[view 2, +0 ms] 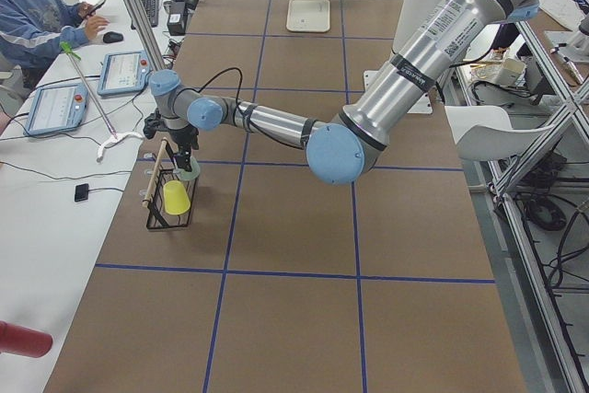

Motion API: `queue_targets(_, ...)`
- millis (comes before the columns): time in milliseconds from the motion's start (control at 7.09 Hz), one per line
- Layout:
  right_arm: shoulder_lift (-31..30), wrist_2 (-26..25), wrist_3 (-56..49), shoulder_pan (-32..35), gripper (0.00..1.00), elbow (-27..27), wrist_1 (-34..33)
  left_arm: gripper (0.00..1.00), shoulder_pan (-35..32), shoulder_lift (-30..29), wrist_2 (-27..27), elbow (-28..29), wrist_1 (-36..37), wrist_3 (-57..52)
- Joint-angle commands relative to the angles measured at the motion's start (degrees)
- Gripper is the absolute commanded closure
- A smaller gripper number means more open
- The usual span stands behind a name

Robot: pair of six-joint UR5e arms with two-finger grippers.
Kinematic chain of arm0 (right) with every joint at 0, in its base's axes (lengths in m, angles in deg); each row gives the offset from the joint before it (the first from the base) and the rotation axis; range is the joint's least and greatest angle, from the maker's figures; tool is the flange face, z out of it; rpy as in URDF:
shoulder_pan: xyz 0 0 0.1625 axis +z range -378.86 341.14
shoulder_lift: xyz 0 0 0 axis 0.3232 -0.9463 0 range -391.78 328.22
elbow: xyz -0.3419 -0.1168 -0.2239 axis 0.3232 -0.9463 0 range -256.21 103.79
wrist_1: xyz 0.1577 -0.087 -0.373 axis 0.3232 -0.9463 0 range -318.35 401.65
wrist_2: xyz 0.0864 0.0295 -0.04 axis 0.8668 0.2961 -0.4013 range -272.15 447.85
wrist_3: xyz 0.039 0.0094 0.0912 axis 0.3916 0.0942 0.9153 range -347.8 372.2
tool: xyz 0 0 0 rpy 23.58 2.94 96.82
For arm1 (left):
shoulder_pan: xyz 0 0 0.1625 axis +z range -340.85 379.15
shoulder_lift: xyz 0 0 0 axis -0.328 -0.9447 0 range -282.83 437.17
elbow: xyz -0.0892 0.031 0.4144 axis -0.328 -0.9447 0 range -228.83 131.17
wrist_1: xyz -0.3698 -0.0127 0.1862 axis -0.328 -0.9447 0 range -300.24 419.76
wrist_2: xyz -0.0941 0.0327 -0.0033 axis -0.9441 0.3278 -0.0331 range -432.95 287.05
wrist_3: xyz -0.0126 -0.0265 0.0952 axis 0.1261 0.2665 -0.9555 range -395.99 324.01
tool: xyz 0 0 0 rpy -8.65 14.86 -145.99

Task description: Left arm grabs green cup and hands to right arm on tray

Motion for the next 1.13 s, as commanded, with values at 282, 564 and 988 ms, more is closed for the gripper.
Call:
queue_targets(282, 0.0, 0.0, 0.0, 0.0, 0.0, 0.1, 0.1, 0.03, 0.0, -2.2, 0.6, 4.9, -3.4, 0.1)
queue_targets(564, 0.0, 0.0, 0.0, 0.0, 0.0, 0.3, 0.1, 0.04, 0.0, -2.3, 0.7, 5.5, -4.2, 0.2)
queue_targets(988, 0.0, 0.0, 0.1, 0.0, 0.0, 0.4, 0.1, 0.7, 0.0, -2.5, 0.9, 4.6, -4.1, 1.1)
